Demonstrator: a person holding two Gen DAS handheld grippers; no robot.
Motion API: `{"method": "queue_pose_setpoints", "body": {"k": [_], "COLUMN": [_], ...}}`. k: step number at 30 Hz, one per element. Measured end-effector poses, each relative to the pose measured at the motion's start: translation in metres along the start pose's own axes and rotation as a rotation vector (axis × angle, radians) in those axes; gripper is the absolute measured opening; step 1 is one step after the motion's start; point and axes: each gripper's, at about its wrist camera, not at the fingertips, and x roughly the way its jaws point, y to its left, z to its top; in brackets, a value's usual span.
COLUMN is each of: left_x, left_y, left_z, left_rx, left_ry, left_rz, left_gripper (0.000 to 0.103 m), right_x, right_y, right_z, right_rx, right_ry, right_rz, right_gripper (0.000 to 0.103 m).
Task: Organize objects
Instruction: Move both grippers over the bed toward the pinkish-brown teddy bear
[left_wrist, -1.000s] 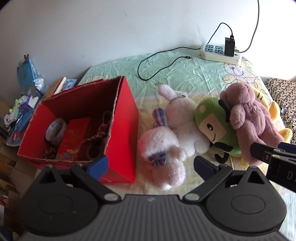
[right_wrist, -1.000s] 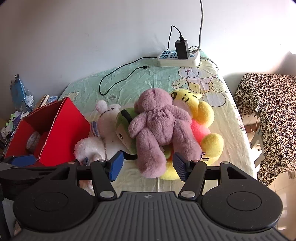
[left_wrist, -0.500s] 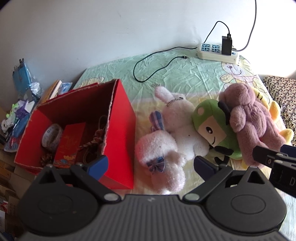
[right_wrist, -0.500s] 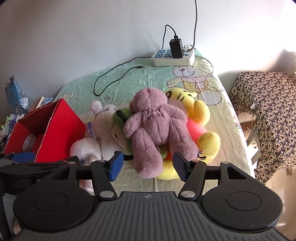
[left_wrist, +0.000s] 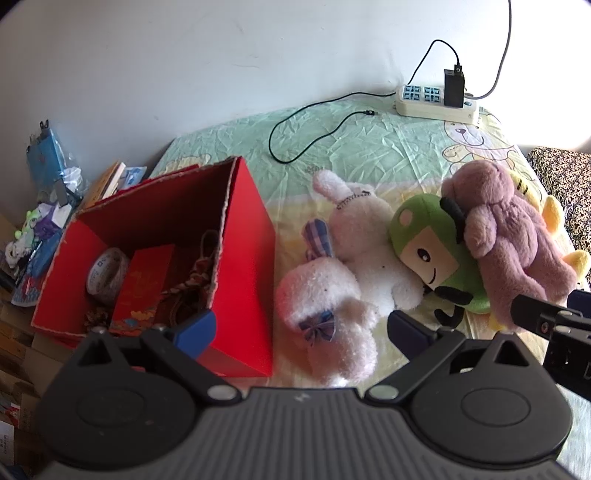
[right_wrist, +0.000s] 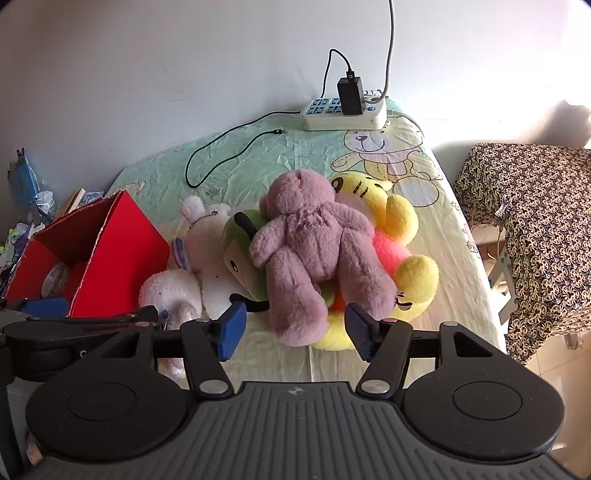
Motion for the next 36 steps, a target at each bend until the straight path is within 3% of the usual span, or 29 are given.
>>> {"method": "queue_pose_setpoints", "body": {"k": [36], "left_x": [0.007], "left_y": [-0.018], "left_z": [-0.002], "left_rx": [0.043], "left_ry": [0.024], "left_rz": [0.01], "left_gripper": [0.099], "right_x": [0.004], "right_y": [-0.012], "right_z": [-0.005], "right_rx": [0.033], "right_ry": [0.03], "right_rz": [-0.003], "right_gripper": [0.062]}}
